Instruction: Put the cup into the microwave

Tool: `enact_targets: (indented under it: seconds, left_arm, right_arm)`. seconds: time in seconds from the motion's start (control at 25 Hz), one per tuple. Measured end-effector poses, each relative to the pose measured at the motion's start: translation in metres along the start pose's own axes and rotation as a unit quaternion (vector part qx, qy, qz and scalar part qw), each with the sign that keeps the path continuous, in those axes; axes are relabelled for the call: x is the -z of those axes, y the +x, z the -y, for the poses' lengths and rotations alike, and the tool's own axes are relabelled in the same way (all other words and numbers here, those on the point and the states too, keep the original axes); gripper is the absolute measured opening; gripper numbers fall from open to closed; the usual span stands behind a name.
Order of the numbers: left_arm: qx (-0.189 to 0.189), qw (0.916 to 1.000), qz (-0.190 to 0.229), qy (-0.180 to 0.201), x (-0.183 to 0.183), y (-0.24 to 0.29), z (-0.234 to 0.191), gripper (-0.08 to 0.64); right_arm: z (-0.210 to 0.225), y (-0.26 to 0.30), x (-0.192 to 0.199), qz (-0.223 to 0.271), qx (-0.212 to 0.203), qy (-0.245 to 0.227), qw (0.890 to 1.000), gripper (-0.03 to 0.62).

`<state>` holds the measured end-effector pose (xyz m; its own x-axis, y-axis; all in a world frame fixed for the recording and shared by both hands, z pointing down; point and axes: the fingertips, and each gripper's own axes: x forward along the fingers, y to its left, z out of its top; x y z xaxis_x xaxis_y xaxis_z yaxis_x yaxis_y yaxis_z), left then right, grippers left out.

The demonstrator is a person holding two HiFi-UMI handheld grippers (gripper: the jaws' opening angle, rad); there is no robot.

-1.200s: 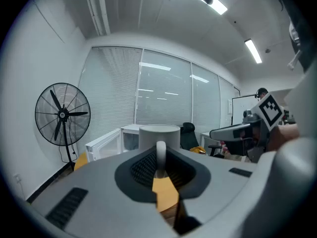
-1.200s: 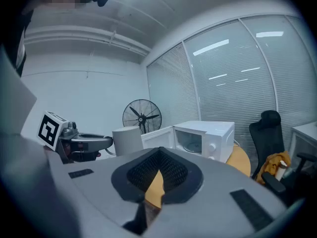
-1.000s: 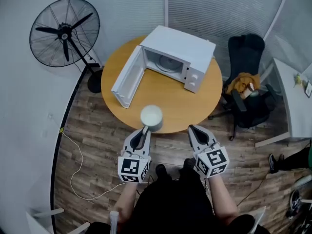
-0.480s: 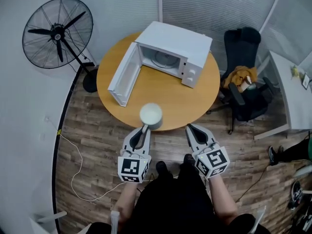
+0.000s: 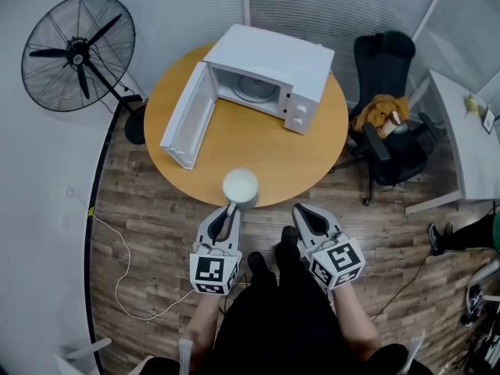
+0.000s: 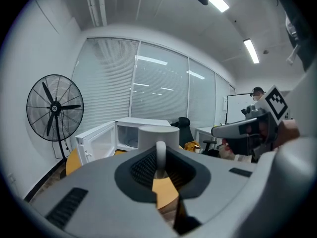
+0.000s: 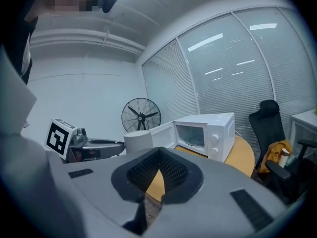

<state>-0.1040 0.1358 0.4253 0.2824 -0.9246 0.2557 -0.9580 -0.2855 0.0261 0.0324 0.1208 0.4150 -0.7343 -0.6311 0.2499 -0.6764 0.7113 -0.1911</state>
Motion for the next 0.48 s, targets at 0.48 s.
enact_targets:
  seconds: [0.48]
  left_arm:
    - [-0.019,0.9998,0.004,0.004,-0.026,0.060,0.003,0.035]
  right_arm:
    - [0.052,0.032,-0.025,0.001,-0.029,-0.014,0.999,0.009]
